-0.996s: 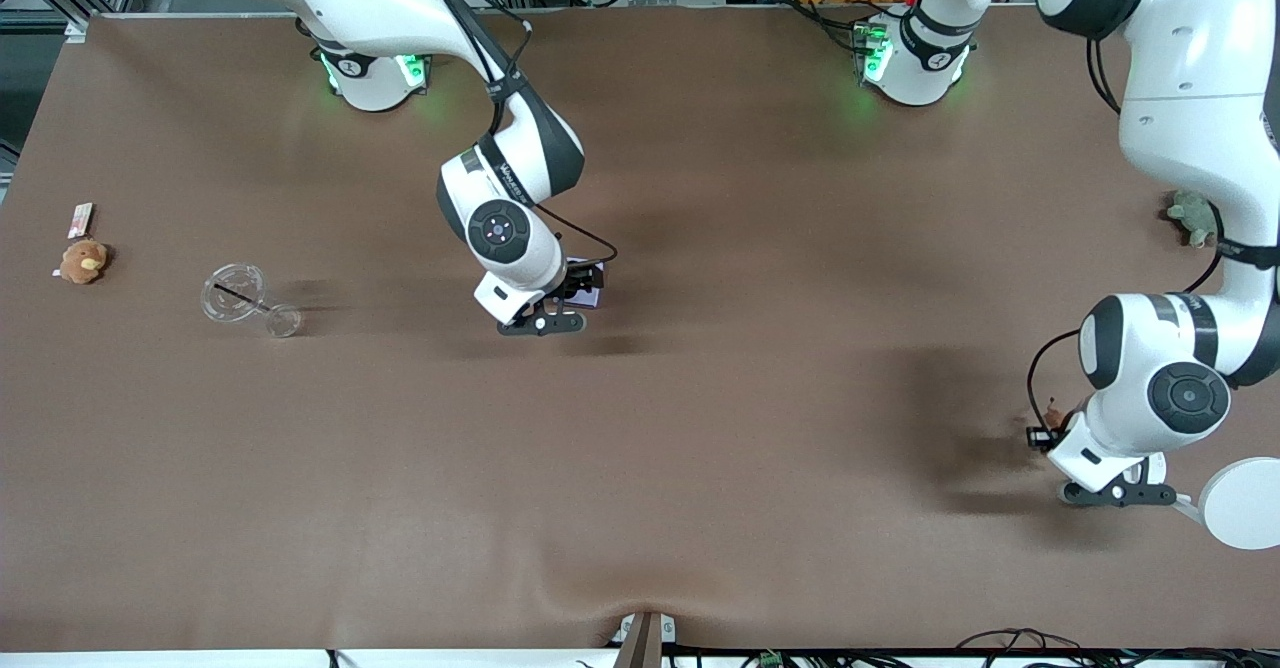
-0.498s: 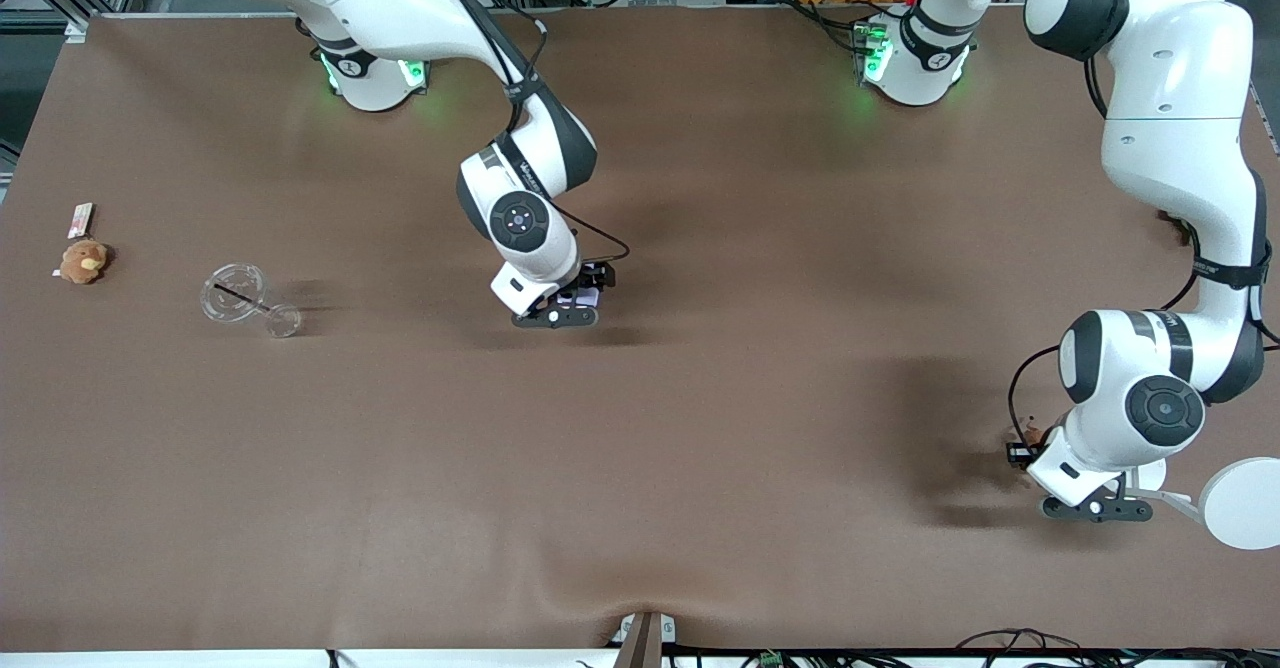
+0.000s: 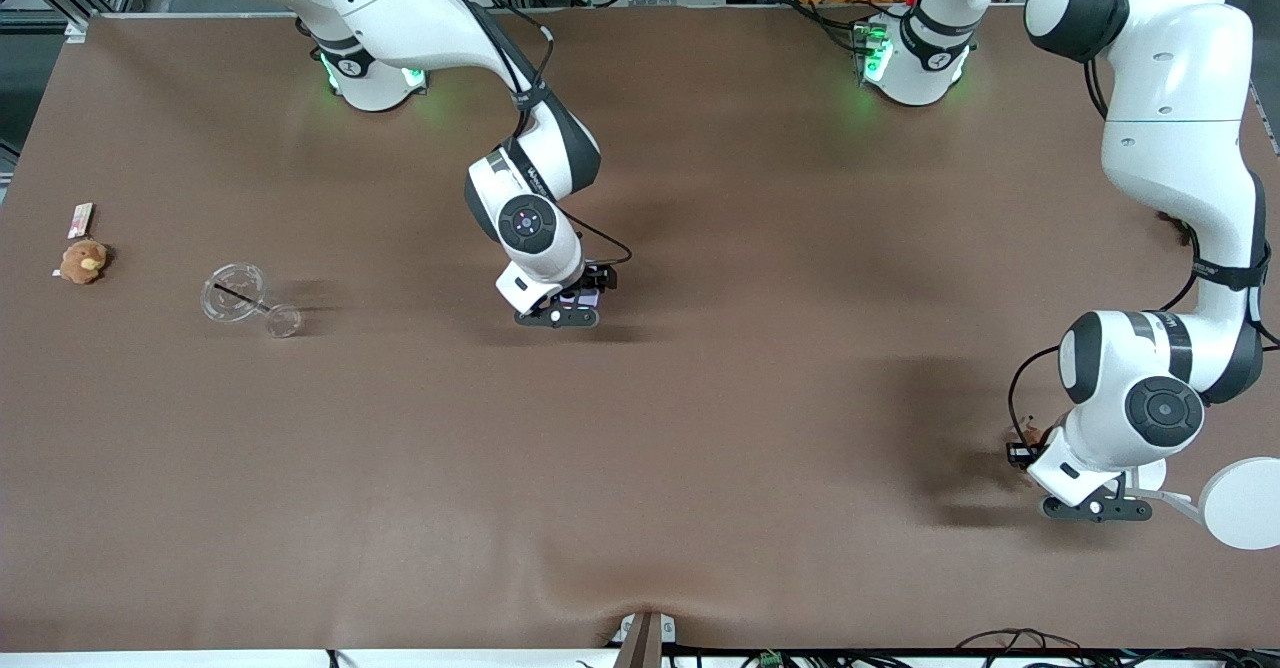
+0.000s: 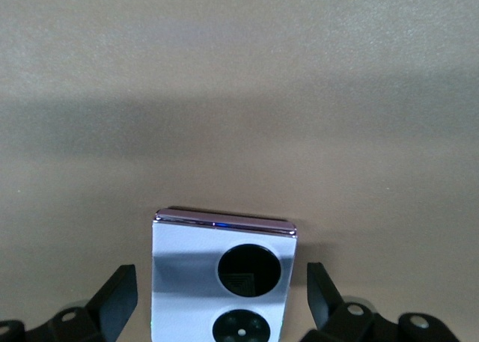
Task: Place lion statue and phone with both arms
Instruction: 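Lower the lion beside the lamp base while the right gripper grasps the phone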
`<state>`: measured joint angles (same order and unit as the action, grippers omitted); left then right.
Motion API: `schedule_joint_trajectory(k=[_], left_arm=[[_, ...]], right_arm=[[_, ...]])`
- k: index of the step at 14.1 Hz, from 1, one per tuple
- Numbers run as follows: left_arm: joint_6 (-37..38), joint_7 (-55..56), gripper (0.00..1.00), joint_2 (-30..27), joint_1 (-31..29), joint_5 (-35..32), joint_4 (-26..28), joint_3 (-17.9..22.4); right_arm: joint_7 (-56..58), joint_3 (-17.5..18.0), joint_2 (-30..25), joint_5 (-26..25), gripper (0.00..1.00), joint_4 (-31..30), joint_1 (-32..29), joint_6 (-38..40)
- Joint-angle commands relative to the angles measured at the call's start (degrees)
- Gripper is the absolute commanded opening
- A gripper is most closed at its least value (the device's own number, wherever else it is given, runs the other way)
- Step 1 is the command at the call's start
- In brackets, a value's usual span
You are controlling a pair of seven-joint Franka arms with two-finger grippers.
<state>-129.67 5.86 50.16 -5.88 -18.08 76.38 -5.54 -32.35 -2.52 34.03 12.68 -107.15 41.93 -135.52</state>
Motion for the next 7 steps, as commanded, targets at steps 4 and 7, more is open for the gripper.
schedule_joint_trajectory(k=[4,7], left_arm=[[-0.94,0.47,0.5,1.52,0.07,0.68,-1.68,0.27],[-1.99,-0.23,1.0,1.87,0.16,0.59,-1.59,0.27]], right_arm=[[-1.93,-0.56,1.22,0.94,1.0,-0.61,1.93,-2.11],[-1.84,-0.56,1.74,0.85,1.0,-0.69,1.93,-2.38]])
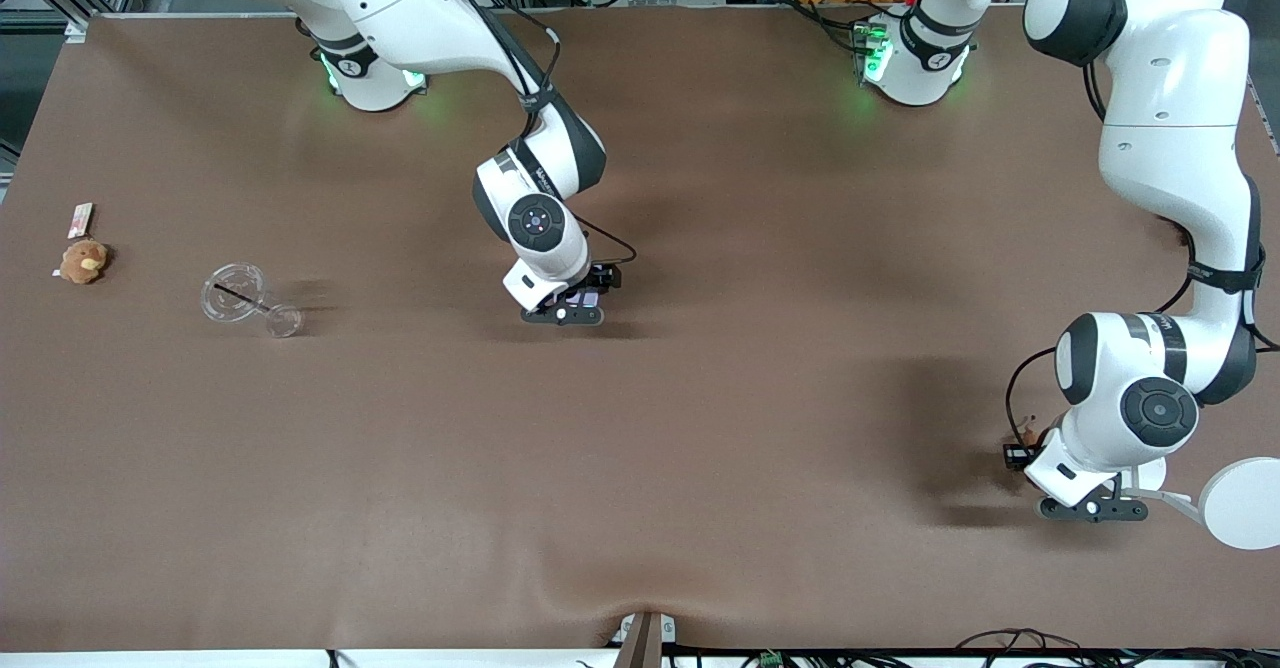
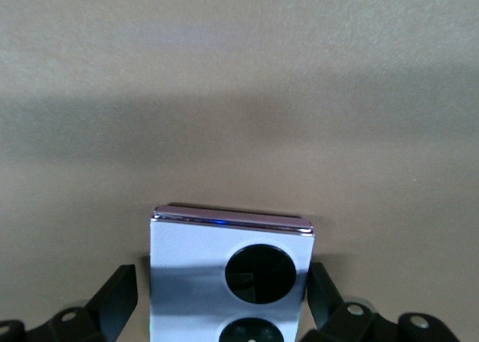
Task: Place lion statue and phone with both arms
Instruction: 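Lower the lion beside the lamp base while the right gripper grasps the phone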
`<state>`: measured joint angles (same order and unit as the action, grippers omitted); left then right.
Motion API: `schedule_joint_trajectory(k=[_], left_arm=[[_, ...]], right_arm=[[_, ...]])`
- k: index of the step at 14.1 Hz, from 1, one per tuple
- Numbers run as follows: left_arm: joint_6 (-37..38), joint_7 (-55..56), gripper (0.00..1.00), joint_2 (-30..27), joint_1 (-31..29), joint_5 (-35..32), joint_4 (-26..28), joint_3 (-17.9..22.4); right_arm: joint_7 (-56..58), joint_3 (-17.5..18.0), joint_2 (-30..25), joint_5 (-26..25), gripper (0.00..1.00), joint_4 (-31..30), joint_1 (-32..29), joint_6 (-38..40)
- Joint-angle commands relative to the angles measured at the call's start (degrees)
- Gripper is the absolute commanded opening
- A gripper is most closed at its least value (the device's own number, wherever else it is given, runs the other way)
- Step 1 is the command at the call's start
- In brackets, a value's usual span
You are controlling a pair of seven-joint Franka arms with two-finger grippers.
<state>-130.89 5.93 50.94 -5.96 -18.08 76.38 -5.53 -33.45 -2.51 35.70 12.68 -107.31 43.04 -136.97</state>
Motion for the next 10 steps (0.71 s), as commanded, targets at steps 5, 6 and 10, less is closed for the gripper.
schedule_joint_trajectory(k=[5,6,10], left_arm=[[-0.77,-0.31,1.0,1.01,0.25,0.59,-1.5,0.25],[-0.77,-0.31,1.0,0.57,0.16,0.5,-1.5,0.25],[1.24,-0.22,1.0,-3.46,-0.63,-0.03,0.86,-0.01]], right_arm=[[-0.74,-0.66,0.51,0.68,0.6,-0.71,0.73,-1.28],[-0.82,-0.57,0.42,0.68,0.16,-0.53,0.73,-1.02],[-0.91,-0.66,-1.41,0.77,0.0,0.61,0.03,2.31]])
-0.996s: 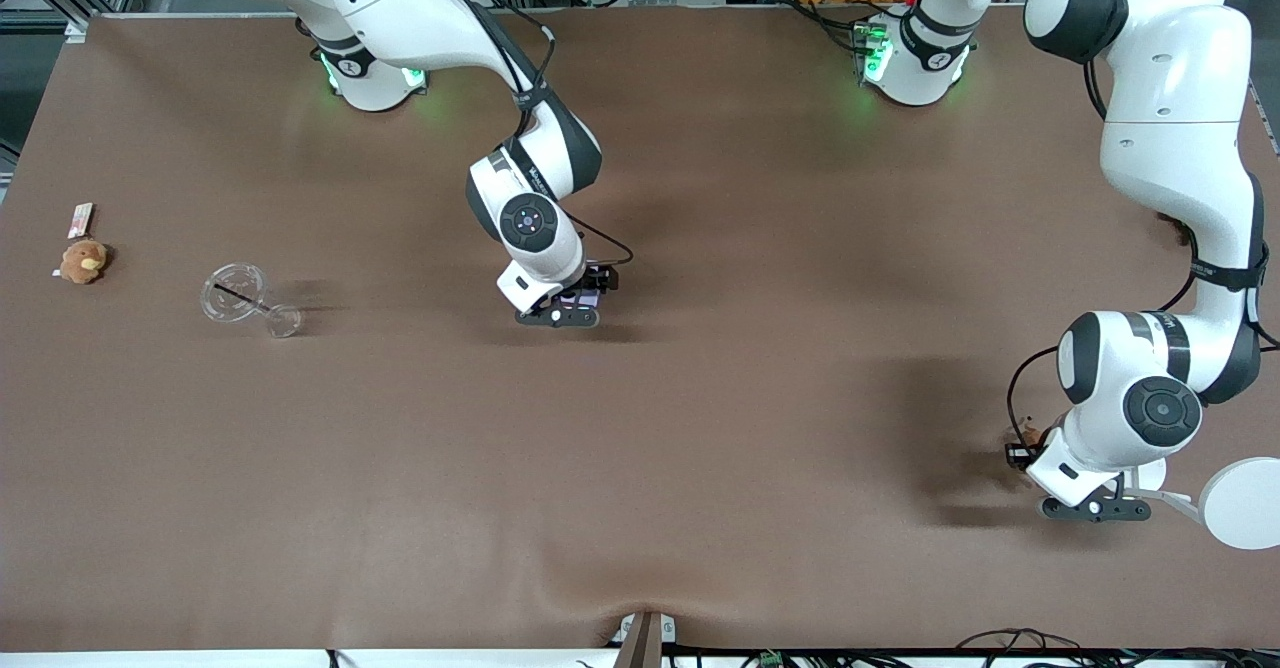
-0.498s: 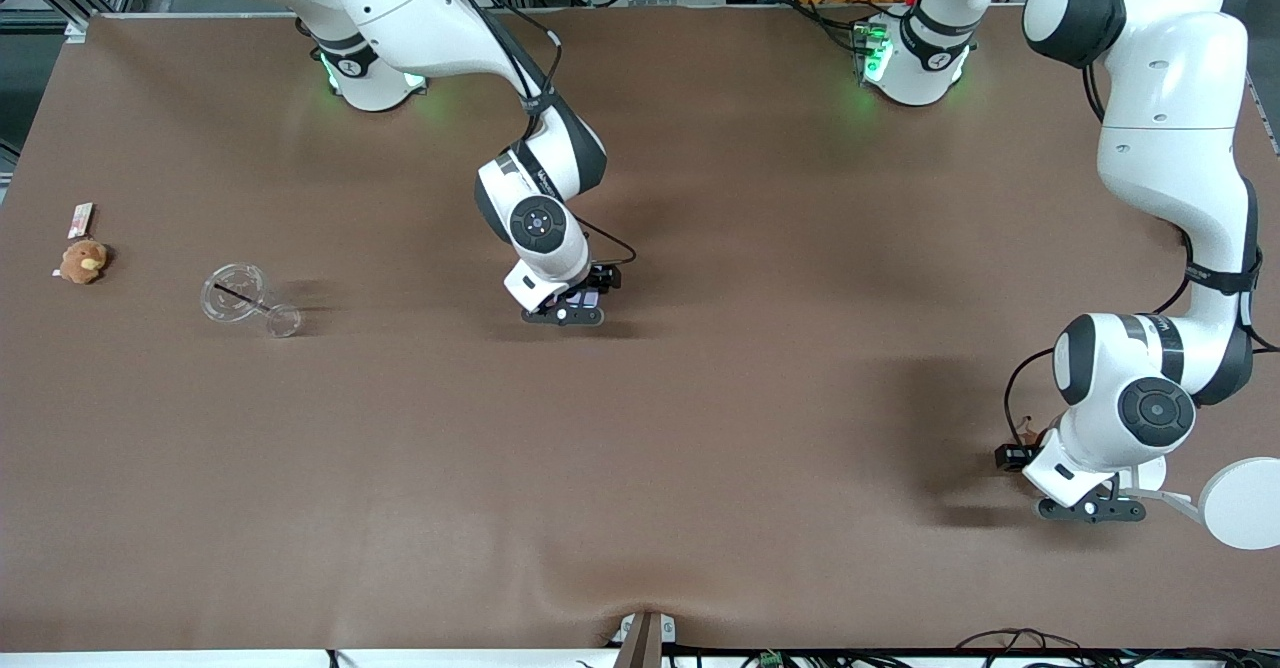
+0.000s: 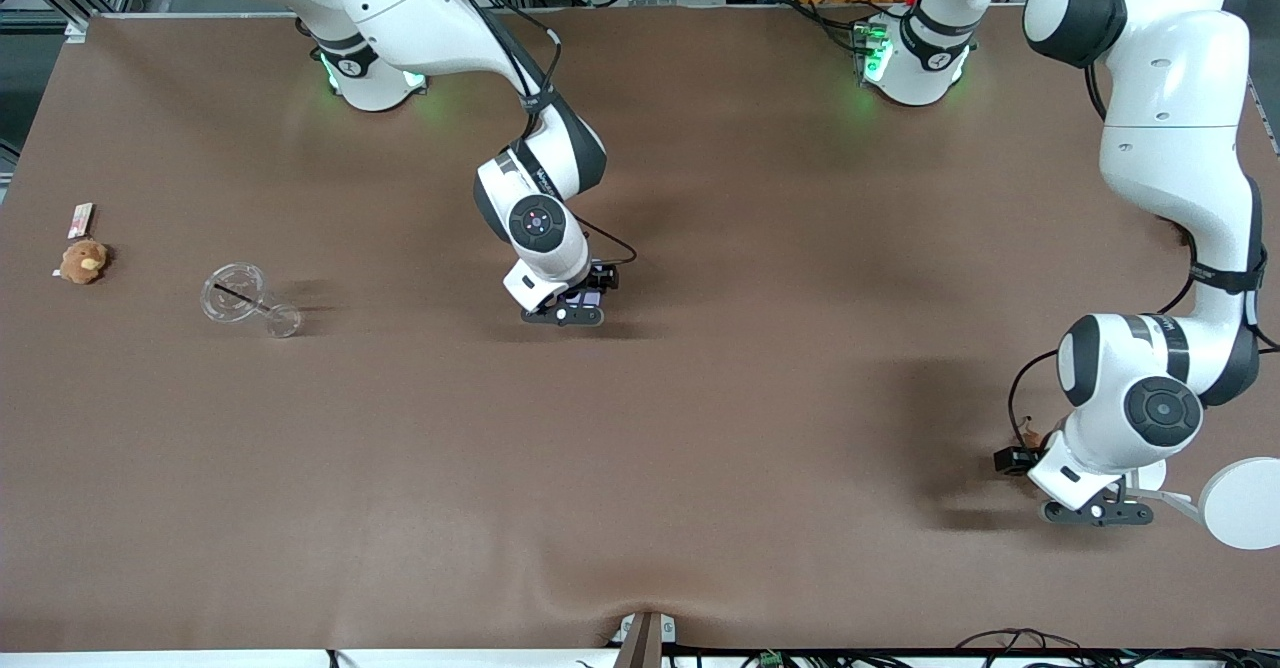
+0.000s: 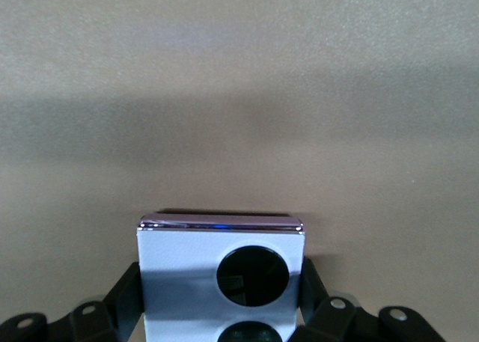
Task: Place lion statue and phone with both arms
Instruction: 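Lower the lion beside the lamp base while the right gripper grasps the phone, then release the lion while the right gripper carries the phone toward the glass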
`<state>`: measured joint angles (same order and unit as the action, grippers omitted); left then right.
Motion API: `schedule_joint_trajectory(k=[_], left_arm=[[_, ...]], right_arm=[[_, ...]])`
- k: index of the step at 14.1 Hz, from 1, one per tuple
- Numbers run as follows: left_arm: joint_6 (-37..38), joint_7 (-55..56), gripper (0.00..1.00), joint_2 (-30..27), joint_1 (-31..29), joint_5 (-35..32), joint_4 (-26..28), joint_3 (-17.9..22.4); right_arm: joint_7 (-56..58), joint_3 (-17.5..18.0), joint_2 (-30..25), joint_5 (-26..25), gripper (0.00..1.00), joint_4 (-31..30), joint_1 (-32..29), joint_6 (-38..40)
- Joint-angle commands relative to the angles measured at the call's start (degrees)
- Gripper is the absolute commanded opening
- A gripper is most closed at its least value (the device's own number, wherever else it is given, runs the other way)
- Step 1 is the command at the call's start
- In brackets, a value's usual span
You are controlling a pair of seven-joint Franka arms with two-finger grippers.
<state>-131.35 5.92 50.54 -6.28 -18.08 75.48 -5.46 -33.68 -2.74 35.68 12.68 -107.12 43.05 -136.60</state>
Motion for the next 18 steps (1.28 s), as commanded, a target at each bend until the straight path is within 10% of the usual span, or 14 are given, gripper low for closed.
schedule_joint_trajectory(k=[1,15,18], left_arm=[[4.06,-0.21,1.0,-4.3,-0.05,-0.02,1.87,-0.25],[41.16,0.93,1.0,-31.1,0.04,10.43,2.66,-7.28],[42.84,0.93,1.0,-41.1,5.54,14.73,10.36,-1.87]], right_arm=[[-0.68,-0.69,-2.09,0.76,0.0,1.37,-0.25,4.04],[16.78,-6.12,-7.63,-1.87,0.0,-0.02,-18.79,16.79],[23.82,-9.56,-8.52,-1.96,0.0,-2.03,-19.93,17.25]])
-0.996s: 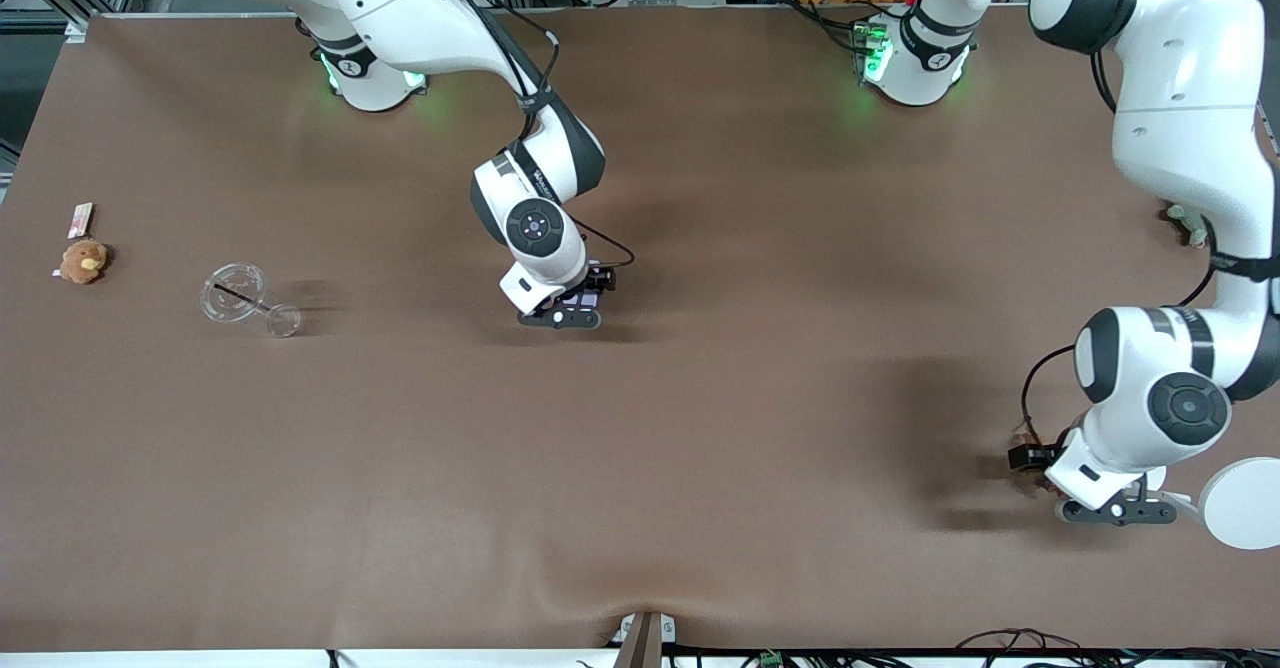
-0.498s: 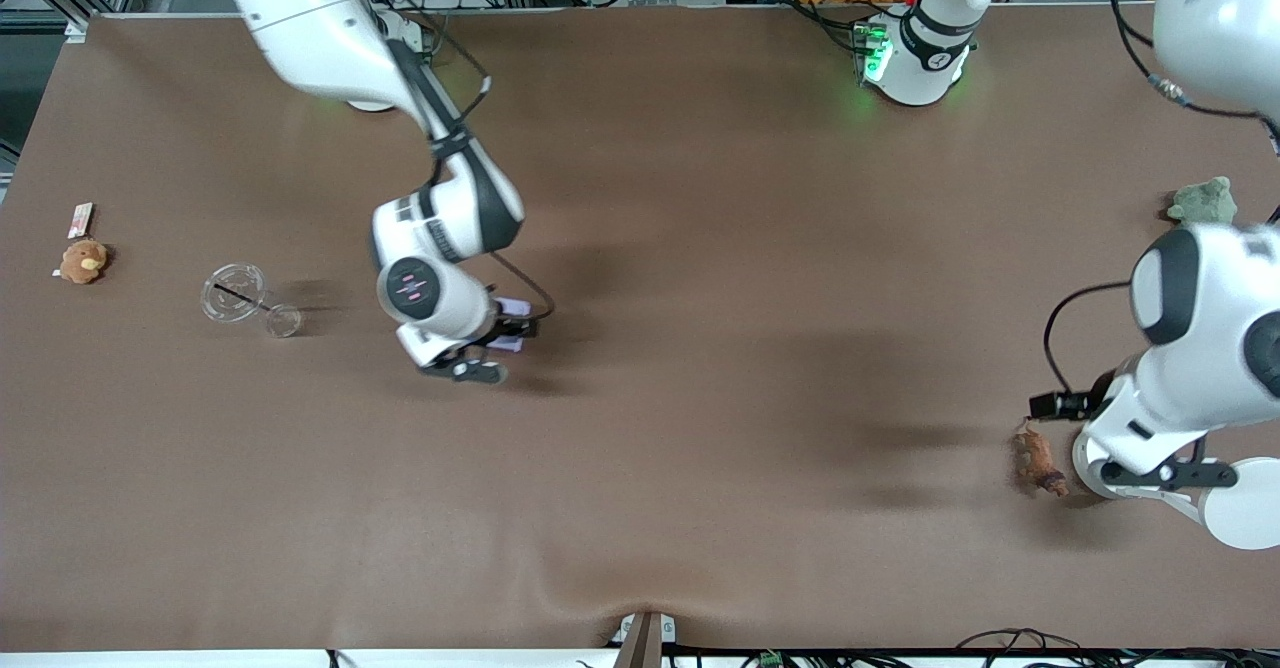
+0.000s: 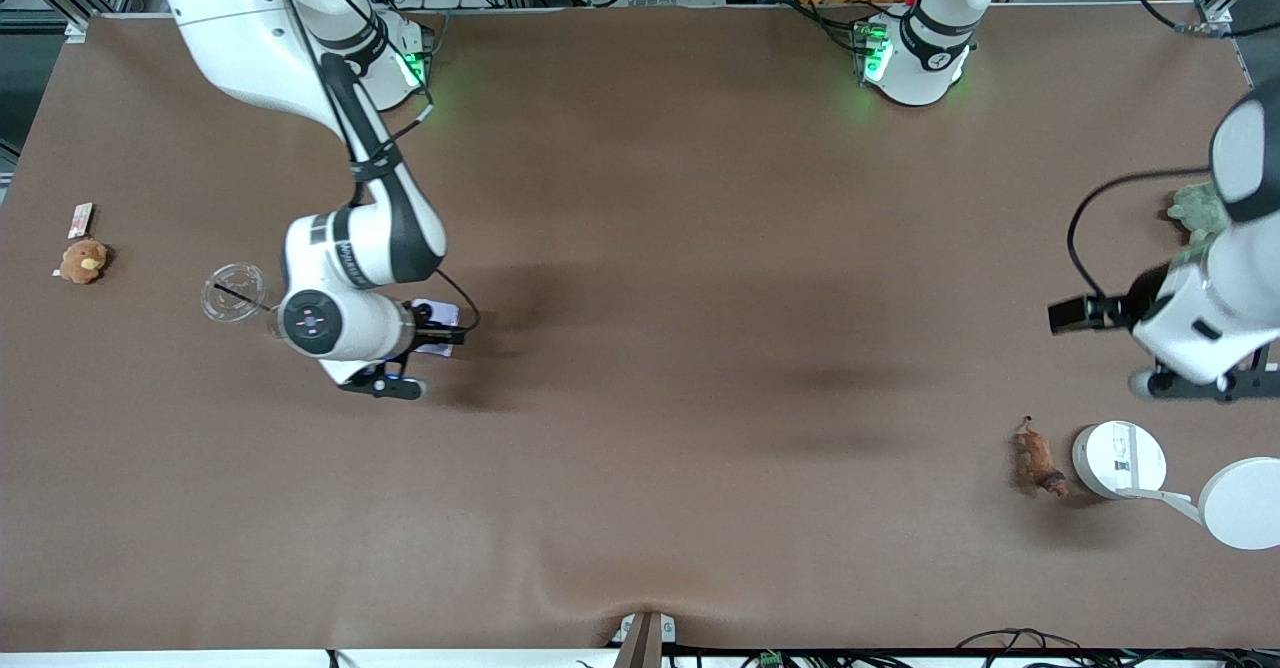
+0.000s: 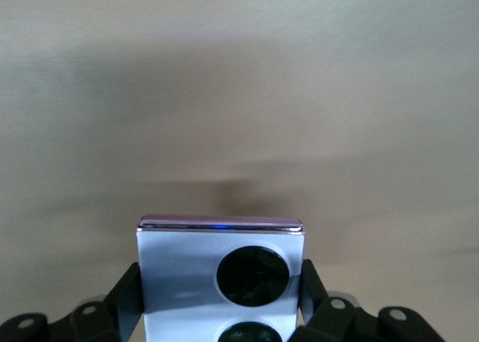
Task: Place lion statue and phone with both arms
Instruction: 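Release the lion while the right gripper carries the phone toward the glass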
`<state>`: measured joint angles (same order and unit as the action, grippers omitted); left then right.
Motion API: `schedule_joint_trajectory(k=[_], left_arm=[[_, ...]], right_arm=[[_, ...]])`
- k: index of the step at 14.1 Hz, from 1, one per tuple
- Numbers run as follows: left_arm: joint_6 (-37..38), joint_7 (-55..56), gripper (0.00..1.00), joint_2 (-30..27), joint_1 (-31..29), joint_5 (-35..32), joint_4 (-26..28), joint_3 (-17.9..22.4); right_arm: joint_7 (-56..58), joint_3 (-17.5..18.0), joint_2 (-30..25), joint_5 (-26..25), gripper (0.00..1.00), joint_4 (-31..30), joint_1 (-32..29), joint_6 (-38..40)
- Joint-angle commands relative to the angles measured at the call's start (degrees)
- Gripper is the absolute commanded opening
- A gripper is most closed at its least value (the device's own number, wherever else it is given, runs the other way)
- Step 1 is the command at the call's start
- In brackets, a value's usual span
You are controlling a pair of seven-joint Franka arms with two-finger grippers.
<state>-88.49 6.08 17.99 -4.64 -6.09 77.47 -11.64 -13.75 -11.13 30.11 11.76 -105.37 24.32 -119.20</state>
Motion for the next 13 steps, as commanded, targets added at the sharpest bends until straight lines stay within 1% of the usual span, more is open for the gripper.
schedule_joint_trajectory(k=[1,2,3,4,5,9,11,13], left_arm=[[-0.01,0.78,1.0,-12.41,7.59,4.23,11.79,8.35],[-0.01,0.08,1.0,-16.02,9.19,5.21,14.95,10.65],[-0.01,-0.54,1.0,-18.84,9.12,5.39,17.6,10.85],[-0.01,-1.15,1.0,-20.69,9.03,5.3,19.1,10.85],[0.07,-2.64,1.0,-21.15,8.77,5.3,19.38,10.85],[1.74,-8.53,1.0,-21.85,7.98,4.6,18.77,11.11],[1.74,-9.24,1.0,-21.68,7.45,4.51,16.67,11.03],[3.84,-9.68,1.0,-21.41,7.45,4.42,15.08,11.11]], right_arm=[[6.09,-1.26,-2.95,-1.04,0.0,-4.31,-2.69,-0.59],[7.76,-1.26,-2.95,-1.04,0.0,-4.84,-4.27,-0.77],[8.91,-1.26,-2.86,-1.04,0.0,-5.46,-5.76,-1.2],[9.53,-1.18,-2.86,-1.04,0.0,-6.16,-6.91,-2.17],[9.71,-1.26,-2.86,-1.04,0.0,-7.12,-7.44,-3.48],[16.65,-1.18,-2.51,-0.95,0.0,-9.68,-10.96,-7.62],[16.66,-1.09,-2.51,-0.78,0.0,-10.73,-10.71,-7.8],[16.65,-1.09,-2.25,-0.6,0.0,-10.82,-10.09,-8.58]])
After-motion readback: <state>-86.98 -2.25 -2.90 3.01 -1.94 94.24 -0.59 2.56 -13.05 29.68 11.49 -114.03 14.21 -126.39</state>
